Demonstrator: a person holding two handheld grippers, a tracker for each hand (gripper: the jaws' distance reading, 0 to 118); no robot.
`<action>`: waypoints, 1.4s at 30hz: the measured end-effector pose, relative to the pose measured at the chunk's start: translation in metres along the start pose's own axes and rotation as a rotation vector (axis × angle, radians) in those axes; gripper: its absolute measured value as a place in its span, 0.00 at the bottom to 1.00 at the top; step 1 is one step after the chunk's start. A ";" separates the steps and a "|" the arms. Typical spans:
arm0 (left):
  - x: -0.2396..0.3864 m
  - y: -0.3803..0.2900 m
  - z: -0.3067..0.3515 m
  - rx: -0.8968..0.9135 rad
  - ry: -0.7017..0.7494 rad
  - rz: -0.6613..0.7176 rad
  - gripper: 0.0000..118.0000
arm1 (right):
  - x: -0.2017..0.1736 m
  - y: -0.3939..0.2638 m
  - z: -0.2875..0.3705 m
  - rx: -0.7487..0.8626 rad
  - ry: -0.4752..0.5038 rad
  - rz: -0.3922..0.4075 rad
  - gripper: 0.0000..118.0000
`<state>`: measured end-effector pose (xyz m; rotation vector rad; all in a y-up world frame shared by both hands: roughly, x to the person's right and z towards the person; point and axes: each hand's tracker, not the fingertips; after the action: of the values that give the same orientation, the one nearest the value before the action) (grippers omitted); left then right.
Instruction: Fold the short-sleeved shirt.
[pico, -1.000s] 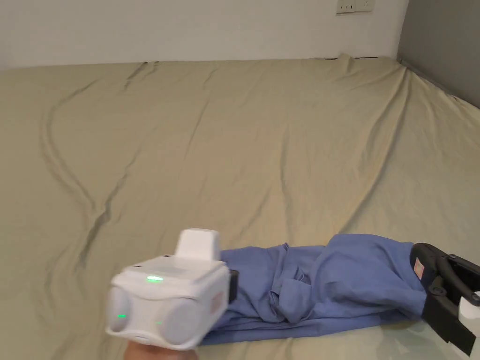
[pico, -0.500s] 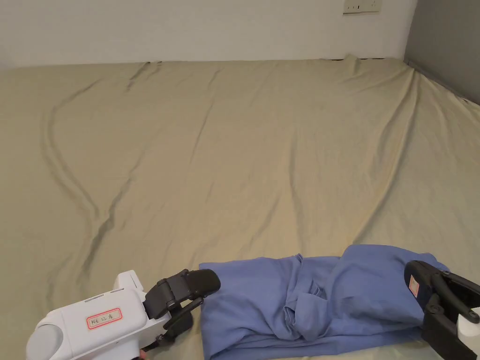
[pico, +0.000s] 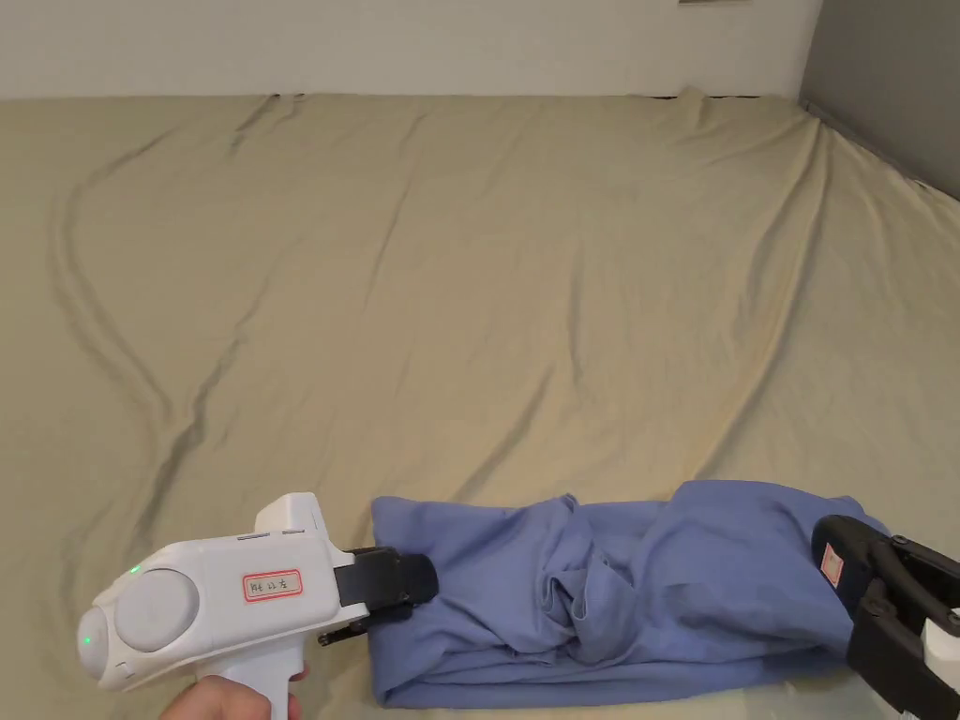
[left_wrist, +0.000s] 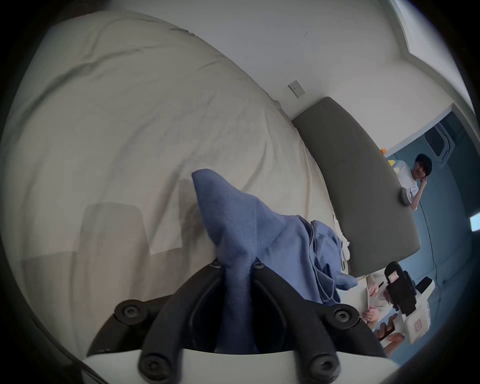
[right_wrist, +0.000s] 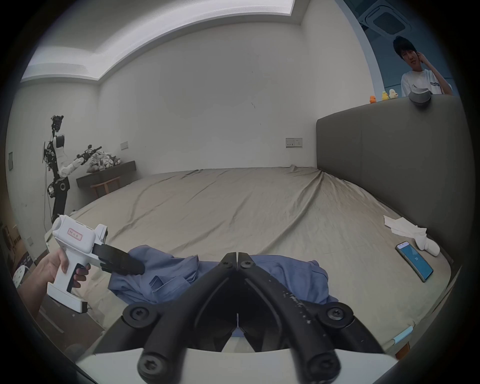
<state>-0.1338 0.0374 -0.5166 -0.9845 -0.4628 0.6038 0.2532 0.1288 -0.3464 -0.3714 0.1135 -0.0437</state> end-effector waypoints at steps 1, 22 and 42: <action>-0.002 0.002 0.008 0.005 -0.004 0.021 0.08 | -0.001 0.000 -0.001 0.000 0.008 -0.005 0.01; 0.195 -0.027 -0.001 0.119 0.726 -0.812 0.08 | -0.007 -0.009 0.005 -0.023 0.025 0.020 0.01; 0.222 -0.085 -0.117 -0.134 0.149 -0.610 1.00 | 0.031 -0.012 0.036 0.004 -0.080 -0.010 0.01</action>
<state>0.1255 0.0748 -0.4784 -0.9443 -0.6402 -0.0499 0.2883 0.1285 -0.3119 -0.3692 0.0328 -0.0395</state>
